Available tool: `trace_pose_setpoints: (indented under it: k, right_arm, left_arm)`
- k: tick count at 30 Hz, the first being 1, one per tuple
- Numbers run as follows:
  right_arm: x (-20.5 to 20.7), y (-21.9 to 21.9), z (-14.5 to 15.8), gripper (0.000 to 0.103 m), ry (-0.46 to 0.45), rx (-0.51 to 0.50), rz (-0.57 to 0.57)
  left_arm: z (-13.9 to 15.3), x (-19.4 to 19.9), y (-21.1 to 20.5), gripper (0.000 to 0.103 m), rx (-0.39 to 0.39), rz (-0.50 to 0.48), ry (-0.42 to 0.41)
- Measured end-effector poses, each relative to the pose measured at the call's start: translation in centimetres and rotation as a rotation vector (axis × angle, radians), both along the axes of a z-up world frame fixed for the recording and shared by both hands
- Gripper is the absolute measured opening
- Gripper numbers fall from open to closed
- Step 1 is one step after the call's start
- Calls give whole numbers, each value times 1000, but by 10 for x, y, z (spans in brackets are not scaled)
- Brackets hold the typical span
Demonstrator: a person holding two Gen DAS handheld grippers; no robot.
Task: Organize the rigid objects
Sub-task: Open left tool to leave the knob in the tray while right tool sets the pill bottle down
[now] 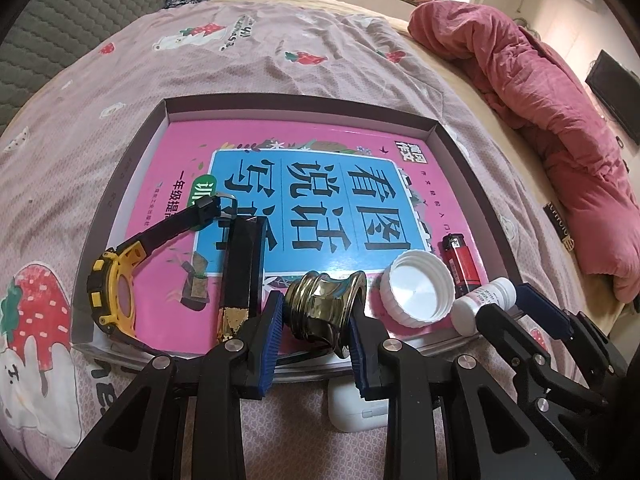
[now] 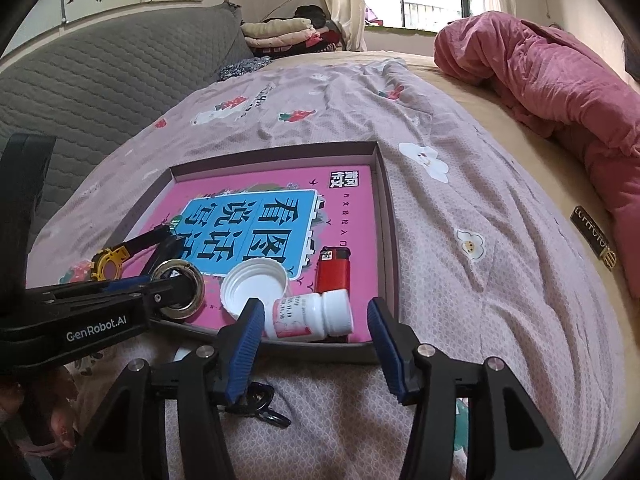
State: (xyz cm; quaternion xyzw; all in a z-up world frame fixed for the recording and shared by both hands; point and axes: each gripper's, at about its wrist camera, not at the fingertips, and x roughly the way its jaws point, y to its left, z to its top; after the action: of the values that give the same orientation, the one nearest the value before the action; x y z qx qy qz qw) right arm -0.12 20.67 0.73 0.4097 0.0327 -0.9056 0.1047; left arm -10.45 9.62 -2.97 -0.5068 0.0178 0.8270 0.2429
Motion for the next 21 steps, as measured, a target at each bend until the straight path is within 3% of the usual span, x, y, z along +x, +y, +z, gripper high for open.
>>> trace_pose_setpoints:
  k: [11,21]
  right_arm:
    - [4,4,7,56,24,-16,-12]
    - [9,4,15,58,47,-28,-2]
  left_arm:
    - [6,5,2,46,11,-16,7]
    - [10,8,1,50,11,-19,9]
